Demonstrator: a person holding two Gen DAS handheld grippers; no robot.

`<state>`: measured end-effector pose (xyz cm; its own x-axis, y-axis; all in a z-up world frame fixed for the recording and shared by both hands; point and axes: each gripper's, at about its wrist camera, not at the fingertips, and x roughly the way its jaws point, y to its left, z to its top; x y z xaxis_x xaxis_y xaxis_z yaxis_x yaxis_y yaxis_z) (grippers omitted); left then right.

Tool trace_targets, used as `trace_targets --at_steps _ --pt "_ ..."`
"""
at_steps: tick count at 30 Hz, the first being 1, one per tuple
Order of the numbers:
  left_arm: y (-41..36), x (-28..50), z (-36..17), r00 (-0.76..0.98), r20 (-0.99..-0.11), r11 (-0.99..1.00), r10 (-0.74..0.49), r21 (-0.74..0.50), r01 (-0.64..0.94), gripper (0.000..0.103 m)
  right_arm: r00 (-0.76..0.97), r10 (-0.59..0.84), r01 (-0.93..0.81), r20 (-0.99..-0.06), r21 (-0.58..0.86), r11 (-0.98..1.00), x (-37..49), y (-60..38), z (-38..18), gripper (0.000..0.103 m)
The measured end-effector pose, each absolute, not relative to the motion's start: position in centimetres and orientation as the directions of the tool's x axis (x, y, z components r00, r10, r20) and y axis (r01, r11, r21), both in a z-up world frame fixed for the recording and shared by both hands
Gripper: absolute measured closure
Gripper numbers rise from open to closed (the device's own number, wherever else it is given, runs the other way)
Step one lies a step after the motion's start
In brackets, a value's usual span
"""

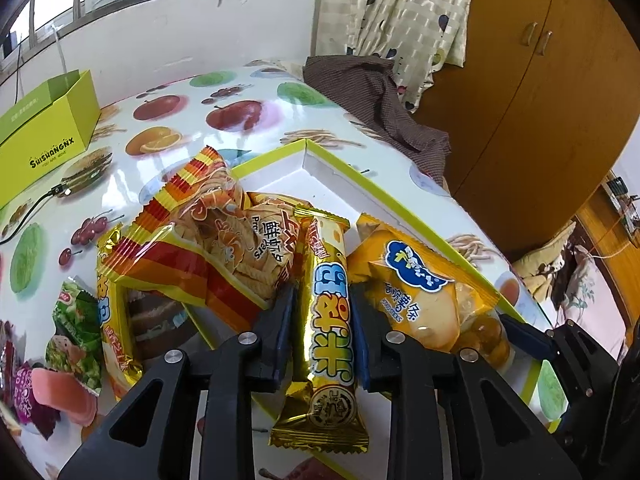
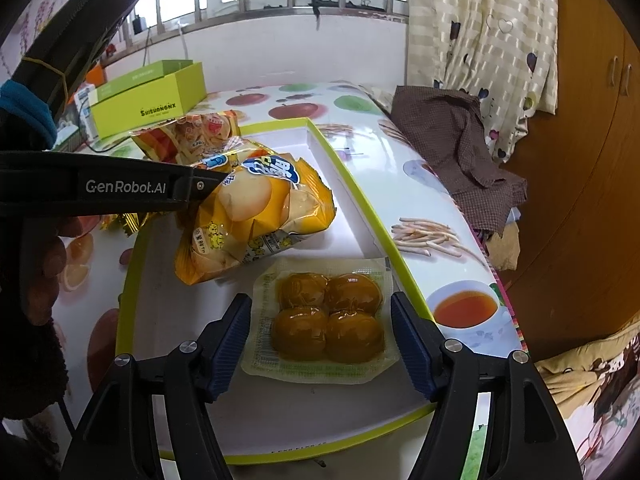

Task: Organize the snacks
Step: 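Lower the candy bar into the tray and open the left tool while the right tool releases the cake pack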

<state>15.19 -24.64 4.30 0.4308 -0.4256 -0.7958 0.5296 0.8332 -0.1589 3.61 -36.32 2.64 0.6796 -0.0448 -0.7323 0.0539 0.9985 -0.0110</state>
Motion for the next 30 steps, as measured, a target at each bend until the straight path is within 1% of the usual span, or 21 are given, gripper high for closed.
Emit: trace_targets --at_steps 3,8,10,17,19,24,27,30 --pt "-24.6 15.2 4.2 0.43 -0.798 0.835 -0.422 -0.157 0.528 0.066 0.676 -0.042 0.056 -0.735 -0.005 0.998 3.6 -36.3 2.5 0.034" --pt "-24.5 15.2 4.2 0.431 -0.8 0.839 -0.419 -0.159 0.521 0.063 0.671 -0.026 0.058 -0.741 0.017 0.998 3.6 -36.4 2.4 0.032" --pt "-24.5 15.1 4.2 0.428 -0.801 0.839 -0.418 -0.159 0.521 0.059 0.675 -0.028 0.062 -0.738 0.019 0.998 3.6 -36.5 2.5 0.032" --pt "-24.4 15.0 4.3 0.425 -0.8 0.837 -0.423 -0.166 0.521 0.056 0.685 -0.039 0.071 -0.727 0.013 0.997 3.5 -36.3 2.8 0.03" --pt "-24.3 15.0 4.3 0.422 -0.8 0.835 -0.427 -0.171 0.523 0.053 0.683 -0.04 0.075 -0.729 0.015 0.997 3.5 -36.3 2.8 0.029" --pt "-24.2 14.6 4.6 0.427 -0.791 0.831 -0.438 -0.175 0.528 0.048 0.69 -0.036 0.081 -0.723 0.028 0.996 3.1 -36.3 3.1 0.029" --pt "-23.9 14.3 5.0 0.429 -0.784 0.828 -0.449 -0.185 0.529 0.043 0.695 -0.031 0.084 -0.719 0.039 0.996 2.9 -36.4 3.3 0.029" --pt "-23.7 13.9 5.4 0.432 -0.778 0.824 -0.456 -0.186 0.535 0.041 0.697 -0.02 0.088 -0.717 0.058 0.994 2.6 -36.4 3.5 0.028"
